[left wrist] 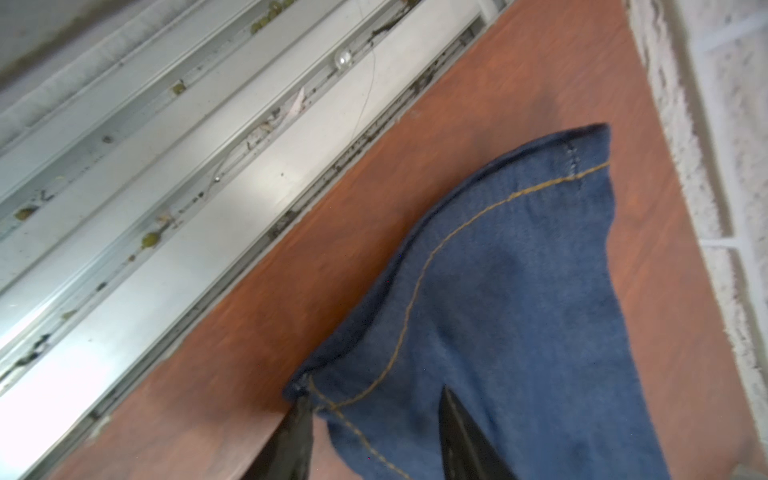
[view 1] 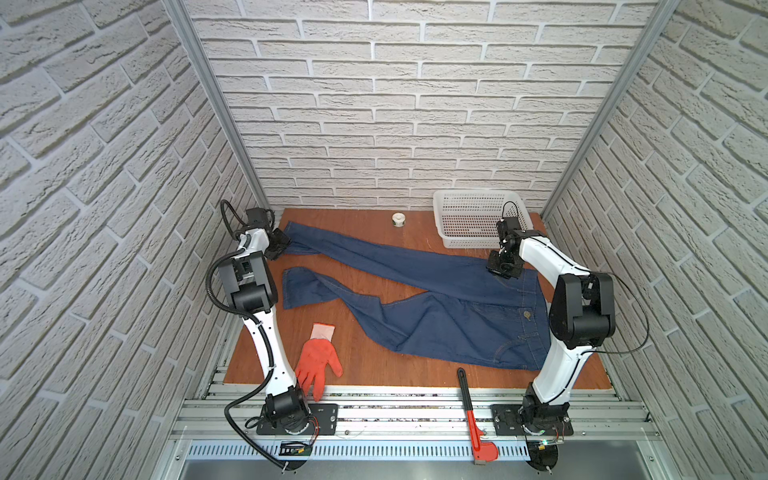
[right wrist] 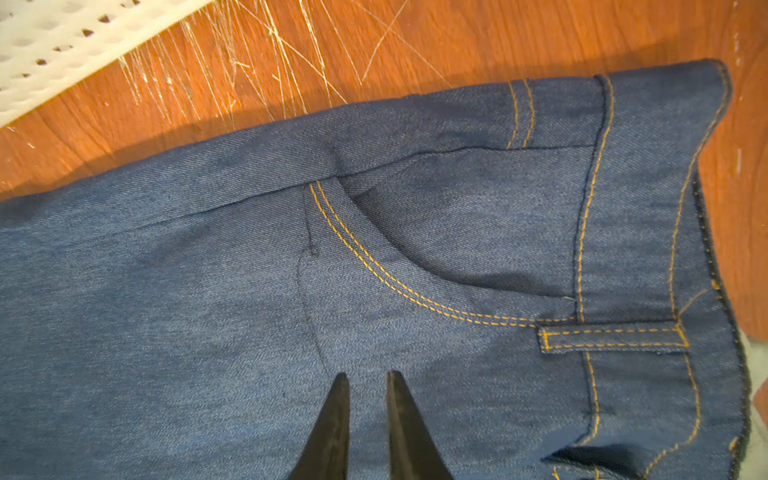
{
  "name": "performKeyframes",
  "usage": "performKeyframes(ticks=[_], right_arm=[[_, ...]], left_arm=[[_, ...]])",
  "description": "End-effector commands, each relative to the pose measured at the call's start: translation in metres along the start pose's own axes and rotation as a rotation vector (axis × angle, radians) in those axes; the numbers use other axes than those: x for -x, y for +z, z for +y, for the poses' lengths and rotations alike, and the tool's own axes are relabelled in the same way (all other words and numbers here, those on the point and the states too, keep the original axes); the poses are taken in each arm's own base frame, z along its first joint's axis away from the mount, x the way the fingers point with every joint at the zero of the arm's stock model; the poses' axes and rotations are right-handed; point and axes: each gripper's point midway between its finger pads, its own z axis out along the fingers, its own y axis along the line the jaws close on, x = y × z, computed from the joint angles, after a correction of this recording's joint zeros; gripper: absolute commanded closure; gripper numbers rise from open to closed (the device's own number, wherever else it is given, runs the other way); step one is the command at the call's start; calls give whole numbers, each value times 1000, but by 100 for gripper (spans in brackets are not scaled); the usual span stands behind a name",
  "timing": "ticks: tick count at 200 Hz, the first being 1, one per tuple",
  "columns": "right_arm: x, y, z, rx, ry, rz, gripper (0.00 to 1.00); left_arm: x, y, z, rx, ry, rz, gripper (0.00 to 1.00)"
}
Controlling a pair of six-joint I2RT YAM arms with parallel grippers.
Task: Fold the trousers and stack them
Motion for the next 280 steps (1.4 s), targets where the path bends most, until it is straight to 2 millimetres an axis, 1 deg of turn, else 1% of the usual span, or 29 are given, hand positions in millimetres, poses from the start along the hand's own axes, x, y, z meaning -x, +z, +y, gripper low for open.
performKeyframes(ticks=[1,3,4,5,6,7,10,16,37,49,57,59,64,89,114,147,184,214,230,247,264,280], right_arm=[[6,-2,1,-15,-16,-13,80],[6,-2,1,-16,-14,-13,80],[5,-1,1,-17,-15,-11,80],[6,-1,1,-17,-15,-11,80],[6,-1,1,-17,-14,-11,80],[5,-1,2,-16,-14,-10,80],[5,0,1,-18,-15,-7,80],[5,2,1,-21,-14,-4,80],[4,8,-1,-40,-7,9,80],[4,13,-3,-55,-3,21,80],[7,12,-2,-57,-2,14,80],[4,20,-4,-70,-5,33,80],[3,25,-5,-79,-2,41,80],[9,38,-9,-100,17,50,81],[20,51,-18,-119,46,55,81],[36,66,-38,-135,118,60,81],[48,82,-55,-159,157,80,83],[58,92,-64,-165,187,86,86],[65,94,-69,-176,203,78,88],[68,98,-77,-185,225,76,89],[71,101,-82,-193,238,74,90],[71,103,-83,-188,243,82,90]], left_arm=[[-26,22,27,86,5,79,77],[-26,22,27,86,7,80,83],[-26,22,27,87,8,81,83],[-27,22,27,87,9,81,86],[-26,22,27,87,8,81,88],[-25,22,27,86,8,79,88],[-25,21,26,85,9,77,93],[-23,20,24,81,15,72,100],[-14,10,16,64,34,42,100],[-4,-1,8,43,40,12,100],[3,-10,2,25,41,-10,100],[4,-12,1,22,43,-14,100],[8,-17,-2,12,43,-25,100],[24,-46,-17,-29,57,-65,100],[32,-68,-23,-57,61,-83,100],[42,-90,-24,-78,54,-104,100],[53,-116,-27,-95,49,-145,100],[69,-136,-19,-106,20,-188,100],[75,-140,-14,-104,8,-193,100],[77,-138,-6,-96,-4,-187,100],[74,-132,0,-87,-8,-176,100],[65,-118,4,-87,-19,-141,100]])
